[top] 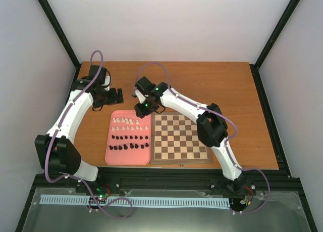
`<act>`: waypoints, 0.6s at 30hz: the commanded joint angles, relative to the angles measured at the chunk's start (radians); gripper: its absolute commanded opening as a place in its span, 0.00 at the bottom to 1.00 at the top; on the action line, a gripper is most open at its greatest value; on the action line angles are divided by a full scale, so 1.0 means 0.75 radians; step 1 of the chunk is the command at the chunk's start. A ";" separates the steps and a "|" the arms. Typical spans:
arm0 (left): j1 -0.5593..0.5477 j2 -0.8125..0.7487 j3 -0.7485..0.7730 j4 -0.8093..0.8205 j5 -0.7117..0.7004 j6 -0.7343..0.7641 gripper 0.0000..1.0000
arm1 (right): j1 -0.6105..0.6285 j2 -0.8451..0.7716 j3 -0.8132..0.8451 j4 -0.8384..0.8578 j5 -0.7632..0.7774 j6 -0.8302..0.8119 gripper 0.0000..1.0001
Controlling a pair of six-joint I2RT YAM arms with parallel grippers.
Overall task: Set up the chess pieces on the board
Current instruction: Pick up the chess piece from the storage box.
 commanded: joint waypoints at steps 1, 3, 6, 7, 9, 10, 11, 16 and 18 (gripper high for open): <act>0.005 -0.033 0.014 0.005 -0.014 -0.008 1.00 | -0.016 0.041 0.079 -0.043 -0.099 -0.039 0.52; 0.005 -0.039 0.010 0.008 -0.017 -0.009 1.00 | -0.009 0.071 0.095 -0.046 -0.130 -0.047 0.52; 0.004 -0.043 0.002 0.010 -0.024 -0.008 1.00 | 0.004 0.110 0.118 -0.055 -0.137 -0.058 0.52; 0.005 -0.044 -0.001 0.010 -0.026 -0.007 1.00 | 0.008 0.124 0.127 -0.059 -0.140 -0.061 0.52; 0.004 -0.049 -0.007 0.012 -0.027 -0.007 1.00 | 0.012 0.154 0.147 -0.063 -0.148 -0.064 0.51; 0.005 -0.052 -0.009 0.012 -0.027 -0.007 1.00 | 0.014 0.170 0.159 -0.068 -0.152 -0.064 0.51; 0.005 -0.056 -0.012 0.012 -0.030 -0.008 1.00 | 0.017 0.184 0.173 -0.072 -0.153 -0.066 0.51; 0.005 -0.068 -0.022 0.011 -0.039 -0.007 1.00 | 0.027 0.246 0.224 -0.086 -0.166 -0.068 0.48; 0.005 -0.073 -0.028 0.012 -0.042 -0.004 1.00 | 0.031 0.261 0.228 -0.090 -0.172 -0.068 0.48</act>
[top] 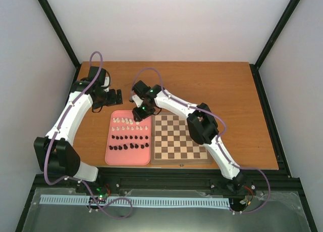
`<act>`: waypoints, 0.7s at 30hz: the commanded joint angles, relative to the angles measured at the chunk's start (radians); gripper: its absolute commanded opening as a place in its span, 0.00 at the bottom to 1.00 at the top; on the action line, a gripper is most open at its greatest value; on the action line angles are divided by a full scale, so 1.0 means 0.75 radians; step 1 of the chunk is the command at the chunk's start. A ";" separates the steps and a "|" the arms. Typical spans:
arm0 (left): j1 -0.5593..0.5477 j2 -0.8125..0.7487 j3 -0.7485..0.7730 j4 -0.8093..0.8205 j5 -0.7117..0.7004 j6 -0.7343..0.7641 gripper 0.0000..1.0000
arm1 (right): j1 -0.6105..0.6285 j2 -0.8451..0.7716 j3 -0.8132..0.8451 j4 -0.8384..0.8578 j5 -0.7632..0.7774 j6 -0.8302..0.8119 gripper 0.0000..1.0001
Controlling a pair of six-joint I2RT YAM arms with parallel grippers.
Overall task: Set up the chess pieces on the board
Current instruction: Pick up the chess piece from the storage box.
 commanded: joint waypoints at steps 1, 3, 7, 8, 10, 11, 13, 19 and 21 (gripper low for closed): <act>0.005 -0.047 -0.005 0.009 -0.018 -0.003 1.00 | 0.020 0.039 0.051 -0.032 -0.028 -0.015 0.48; 0.005 -0.051 -0.010 0.007 -0.016 -0.002 1.00 | 0.024 0.053 0.052 -0.033 -0.030 -0.015 0.47; 0.005 -0.052 -0.014 0.007 -0.010 0.000 1.00 | 0.029 0.083 0.113 -0.039 -0.033 -0.012 0.47; 0.005 -0.052 -0.013 0.007 -0.010 0.000 1.00 | 0.029 0.091 0.124 -0.040 -0.032 -0.013 0.46; 0.004 -0.052 -0.013 0.007 -0.009 0.001 1.00 | 0.029 0.106 0.142 -0.042 -0.034 -0.011 0.45; 0.004 -0.052 -0.013 0.006 -0.007 0.002 1.00 | 0.029 0.115 0.151 -0.046 -0.036 -0.010 0.44; 0.005 -0.053 -0.013 0.005 -0.010 0.004 1.00 | 0.029 0.125 0.159 -0.053 -0.036 -0.009 0.43; 0.005 -0.054 -0.017 0.007 -0.010 0.004 1.00 | 0.029 0.137 0.156 -0.063 -0.029 -0.011 0.37; 0.005 -0.049 -0.017 0.007 -0.008 0.003 1.00 | 0.029 0.139 0.155 -0.065 -0.023 -0.010 0.36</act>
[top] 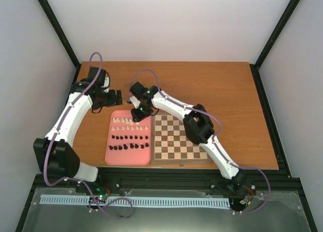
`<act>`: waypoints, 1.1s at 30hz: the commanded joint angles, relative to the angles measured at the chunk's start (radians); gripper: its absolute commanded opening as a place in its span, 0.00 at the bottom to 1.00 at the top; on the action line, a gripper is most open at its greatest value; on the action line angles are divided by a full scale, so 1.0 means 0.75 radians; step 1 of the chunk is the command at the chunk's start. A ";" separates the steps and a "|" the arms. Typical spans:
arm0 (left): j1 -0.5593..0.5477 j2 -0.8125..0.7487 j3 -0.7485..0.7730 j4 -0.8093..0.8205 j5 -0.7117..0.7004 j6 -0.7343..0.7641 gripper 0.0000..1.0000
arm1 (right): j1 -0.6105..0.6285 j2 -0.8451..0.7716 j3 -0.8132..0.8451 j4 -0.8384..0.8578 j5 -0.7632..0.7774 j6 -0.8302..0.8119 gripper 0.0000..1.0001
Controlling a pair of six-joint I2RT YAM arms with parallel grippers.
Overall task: Set up the chess pieces on the board
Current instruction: Pick up the chess piece from the storage box.
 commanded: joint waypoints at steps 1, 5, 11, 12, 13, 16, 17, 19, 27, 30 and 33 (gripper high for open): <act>0.004 -0.029 0.003 0.008 -0.005 0.003 1.00 | 0.013 0.021 0.026 -0.028 0.001 -0.003 0.35; 0.005 -0.023 0.005 0.009 -0.004 0.002 1.00 | 0.013 0.028 0.028 -0.031 0.006 -0.001 0.32; 0.005 -0.021 0.003 0.011 -0.005 0.002 1.00 | 0.013 0.039 0.031 -0.032 0.011 -0.001 0.30; 0.005 -0.022 0.003 0.011 -0.005 0.002 1.00 | 0.013 0.039 0.033 -0.033 0.012 -0.001 0.30; 0.004 -0.022 0.002 0.010 -0.007 0.002 1.00 | 0.013 0.039 0.035 -0.033 0.011 -0.001 0.29; 0.005 -0.025 -0.003 0.010 -0.009 0.004 1.00 | 0.013 0.044 0.038 -0.033 0.015 -0.001 0.27; 0.005 -0.024 -0.003 0.013 -0.010 0.005 1.00 | 0.013 0.045 0.037 -0.032 0.014 -0.001 0.27; 0.005 -0.022 -0.006 0.012 -0.010 0.004 1.00 | 0.013 0.047 0.038 -0.035 0.013 -0.001 0.27; 0.004 -0.025 -0.009 0.015 -0.008 0.004 1.00 | 0.013 0.052 0.042 -0.040 0.012 0.001 0.18; 0.005 -0.025 -0.012 0.015 -0.007 0.004 1.00 | 0.013 0.053 0.043 -0.044 0.015 -0.001 0.15; 0.005 -0.028 -0.014 0.016 -0.007 0.005 1.00 | 0.013 0.046 0.045 -0.049 0.033 -0.006 0.14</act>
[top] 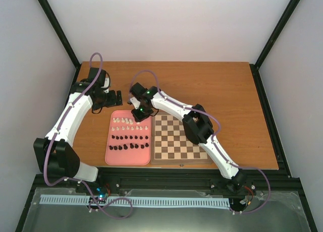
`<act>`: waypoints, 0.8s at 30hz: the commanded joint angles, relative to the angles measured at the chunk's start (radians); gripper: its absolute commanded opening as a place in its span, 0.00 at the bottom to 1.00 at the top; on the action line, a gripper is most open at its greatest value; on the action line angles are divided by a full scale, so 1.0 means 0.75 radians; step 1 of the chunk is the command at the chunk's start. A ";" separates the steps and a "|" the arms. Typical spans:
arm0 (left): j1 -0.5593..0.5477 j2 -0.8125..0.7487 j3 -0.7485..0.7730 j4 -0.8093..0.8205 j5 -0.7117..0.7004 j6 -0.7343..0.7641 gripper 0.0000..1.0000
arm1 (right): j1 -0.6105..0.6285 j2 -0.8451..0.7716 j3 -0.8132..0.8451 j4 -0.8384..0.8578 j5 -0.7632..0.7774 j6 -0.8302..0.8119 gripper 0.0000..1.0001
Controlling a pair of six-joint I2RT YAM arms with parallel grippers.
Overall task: Set up the chess pieces on the board
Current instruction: Pick up the chess piece from the storage box.
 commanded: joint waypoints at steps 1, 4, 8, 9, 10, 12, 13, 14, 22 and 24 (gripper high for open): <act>0.004 -0.030 -0.005 0.016 -0.009 0.003 1.00 | 0.013 0.016 0.038 -0.033 0.032 -0.009 0.13; 0.005 -0.033 -0.005 0.016 -0.011 0.001 1.00 | 0.013 -0.012 0.040 -0.032 0.063 -0.012 0.12; 0.005 -0.033 -0.002 0.016 -0.016 0.002 1.00 | 0.008 -0.085 0.060 -0.049 0.140 -0.015 0.11; 0.005 -0.031 0.000 0.017 -0.014 0.001 1.00 | 0.003 -0.111 0.058 -0.057 0.160 -0.011 0.11; 0.005 -0.030 0.002 0.016 -0.012 0.001 1.00 | -0.006 -0.139 0.052 -0.065 0.178 -0.003 0.11; 0.004 -0.028 0.005 0.016 -0.007 0.004 1.00 | -0.029 -0.217 0.007 -0.067 0.209 0.019 0.11; 0.004 -0.026 0.006 0.018 -0.006 0.002 1.00 | -0.044 -0.259 -0.034 -0.059 0.222 0.030 0.11; 0.005 -0.023 0.007 0.019 -0.003 0.002 1.00 | -0.061 -0.301 -0.086 -0.047 0.234 0.038 0.11; 0.005 -0.011 0.005 0.026 0.017 -0.003 1.00 | -0.261 -0.582 -0.532 -0.019 0.283 0.045 0.10; 0.004 -0.009 0.005 0.028 0.019 -0.003 1.00 | -0.319 -0.634 -0.636 -0.009 0.282 0.038 0.10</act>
